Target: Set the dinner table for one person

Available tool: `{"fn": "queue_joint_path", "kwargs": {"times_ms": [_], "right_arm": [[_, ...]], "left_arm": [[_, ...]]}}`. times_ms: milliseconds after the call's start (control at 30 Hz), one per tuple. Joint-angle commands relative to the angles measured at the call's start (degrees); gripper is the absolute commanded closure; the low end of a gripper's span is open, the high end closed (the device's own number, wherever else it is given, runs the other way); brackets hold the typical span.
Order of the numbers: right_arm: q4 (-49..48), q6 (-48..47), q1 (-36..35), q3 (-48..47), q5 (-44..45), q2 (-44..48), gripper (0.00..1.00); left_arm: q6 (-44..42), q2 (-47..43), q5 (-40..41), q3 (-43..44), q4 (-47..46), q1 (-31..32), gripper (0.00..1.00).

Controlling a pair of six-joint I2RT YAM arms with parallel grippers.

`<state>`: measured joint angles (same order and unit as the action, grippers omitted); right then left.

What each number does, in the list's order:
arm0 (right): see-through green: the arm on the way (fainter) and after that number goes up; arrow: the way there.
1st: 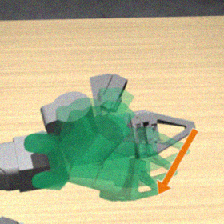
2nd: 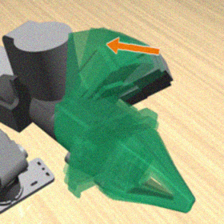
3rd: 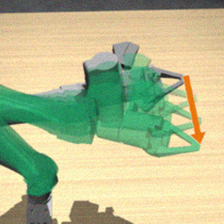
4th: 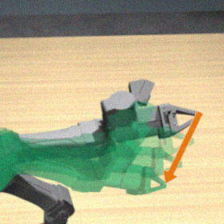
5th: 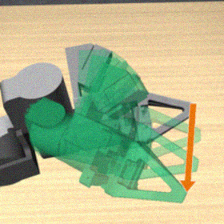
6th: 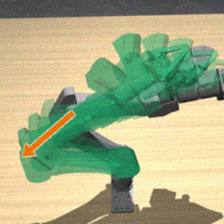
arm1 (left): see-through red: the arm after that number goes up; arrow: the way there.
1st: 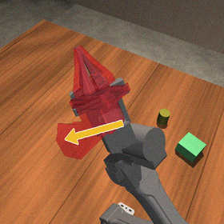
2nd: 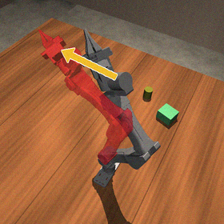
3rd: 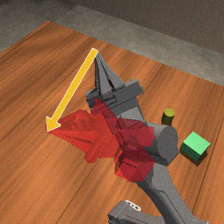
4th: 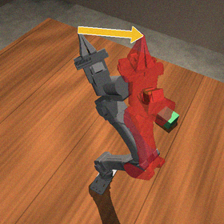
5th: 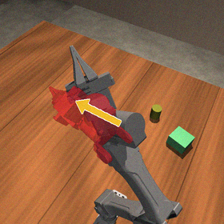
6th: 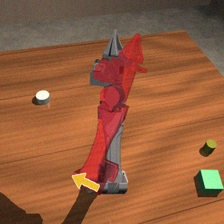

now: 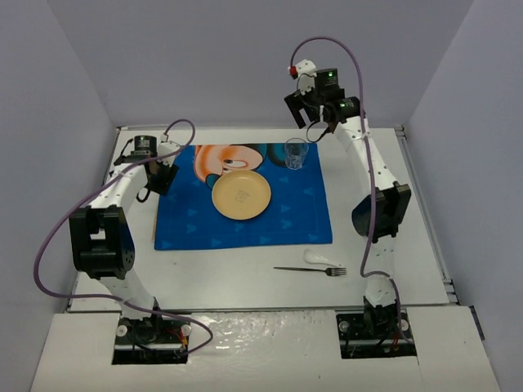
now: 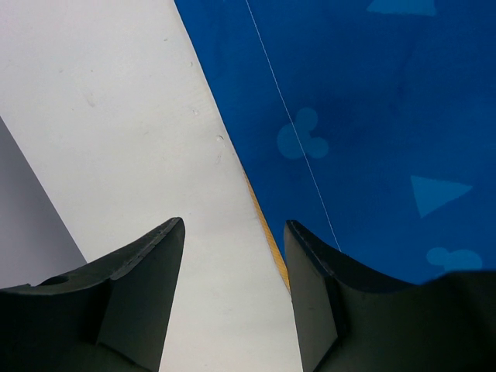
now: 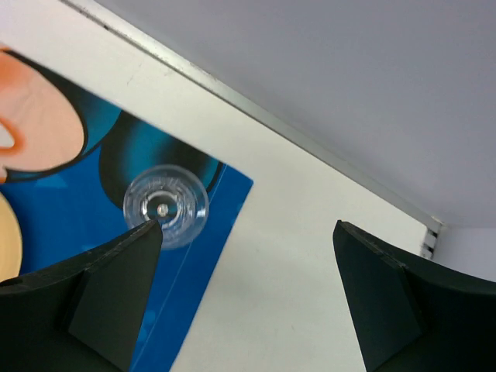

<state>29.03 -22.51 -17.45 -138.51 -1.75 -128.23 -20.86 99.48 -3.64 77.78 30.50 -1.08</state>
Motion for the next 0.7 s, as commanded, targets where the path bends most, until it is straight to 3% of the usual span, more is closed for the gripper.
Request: {"fn": "queue_joint_path", "kwargs": {"times_ms": [0,133,200,300,433,667], "right_arm": [[-1.1,-4.8,-0.6,14.2,-4.5,18.2,0.13],[6.1,-17.5,-1.4,37.1,-13.3,31.4,0.16],[9.6,-20.6,-2.6,48.2,-12.0,38.5,0.16],[15.8,-20.8,-3.0,59.9,-9.6,42.0,0.19],[21.7,-20.1,-3.5,66.2,-12.8,43.5,0.24],[22.1,-18.7,-4.7,72.2,-11.1,43.1,0.23]], "left_arm": [[0.2,-4.3,-1.2,1.6,-2.7,0.5,0.49],[-0.1,-7.2,-2.5,-2.9,-4.7,0.5,0.49],[-1.2,-8.5,-3.4,-5.6,-5.7,0.5,0.49],[-1.8,-10.5,-4.7,-8.3,-6.3,0.4,0.49],[-2.3,-13.4,-7.6,-10.2,-6.0,0.5,0.49],[-2.6,-15.0,-8.3,-12.1,-6.2,0.5,0.49]]}}
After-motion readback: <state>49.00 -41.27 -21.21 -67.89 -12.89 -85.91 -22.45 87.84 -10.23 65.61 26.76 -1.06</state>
